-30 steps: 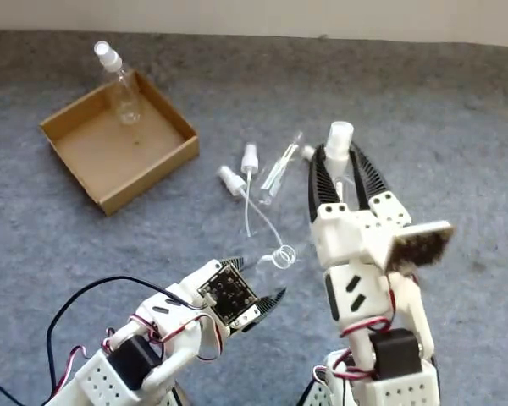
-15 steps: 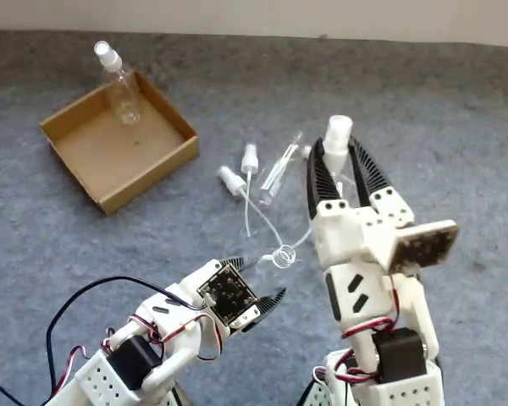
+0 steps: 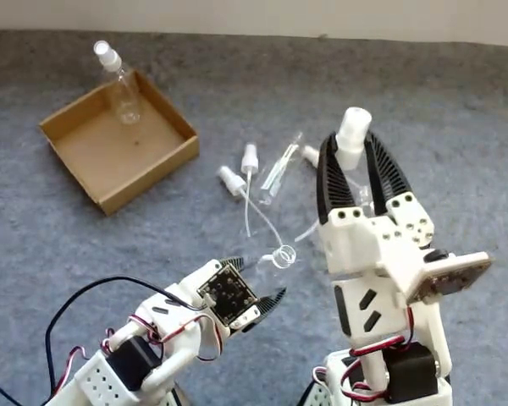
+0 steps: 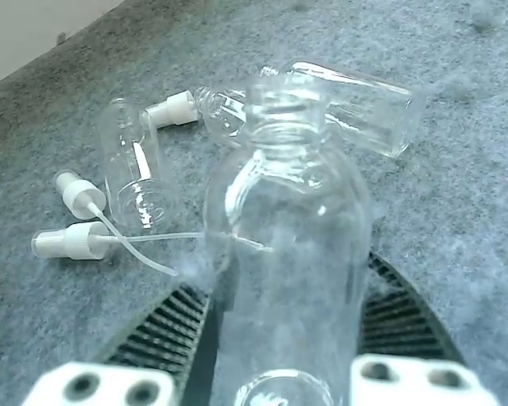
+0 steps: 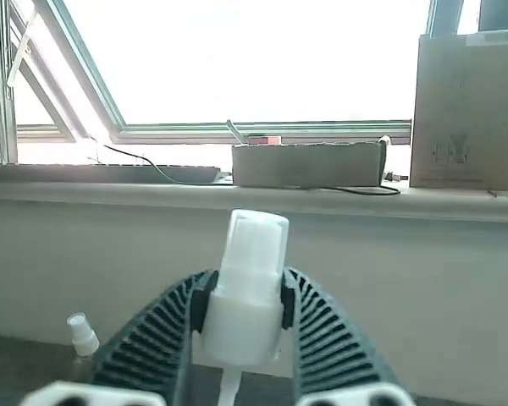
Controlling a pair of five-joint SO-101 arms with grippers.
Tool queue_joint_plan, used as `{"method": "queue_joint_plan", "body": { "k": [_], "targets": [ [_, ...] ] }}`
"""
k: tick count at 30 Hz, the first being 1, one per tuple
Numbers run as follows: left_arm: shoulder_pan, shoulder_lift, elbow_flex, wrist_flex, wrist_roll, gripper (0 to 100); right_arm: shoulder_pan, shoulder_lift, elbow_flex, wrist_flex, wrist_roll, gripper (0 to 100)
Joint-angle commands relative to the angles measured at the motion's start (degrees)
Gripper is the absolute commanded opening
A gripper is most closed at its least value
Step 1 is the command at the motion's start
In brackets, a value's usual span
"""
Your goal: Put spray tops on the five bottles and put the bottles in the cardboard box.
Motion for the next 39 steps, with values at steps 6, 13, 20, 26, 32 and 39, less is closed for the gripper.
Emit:
{"method": "queue_joint_plan", "body": {
  "k": [6,13,20,26,32,39],
  "targets": [
    [0.3,-0.8,1.3,-1.4,-0.6,6,-0.3,0.0,2.9,2.0,0.4,0.9],
    [0.3,-0.8,1.3,-1.4,-0.6,6,-3.4,0.0,4.1,2.2,0.4,0.9],
    [0.3,-0.8,1.3,-1.4,-0.6,6,-6.7,0.0,4.1,2.2,0.4,0.9],
    [0.3,-0.8,1.3,-1.4,-0.6,6,-6.8,-0.1,3.6,2.2,0.4,0.9],
    [0.3,-0.8,1.3,-1.4,-0.6,6,-7.1,-0.1,3.6,2.2,0.4,0.9],
    [0.3,-0.8,1.3,-1.4,-0.6,6,-7.1,-0.1,3.5,2.0,0.4,0.9]
  ]
}}
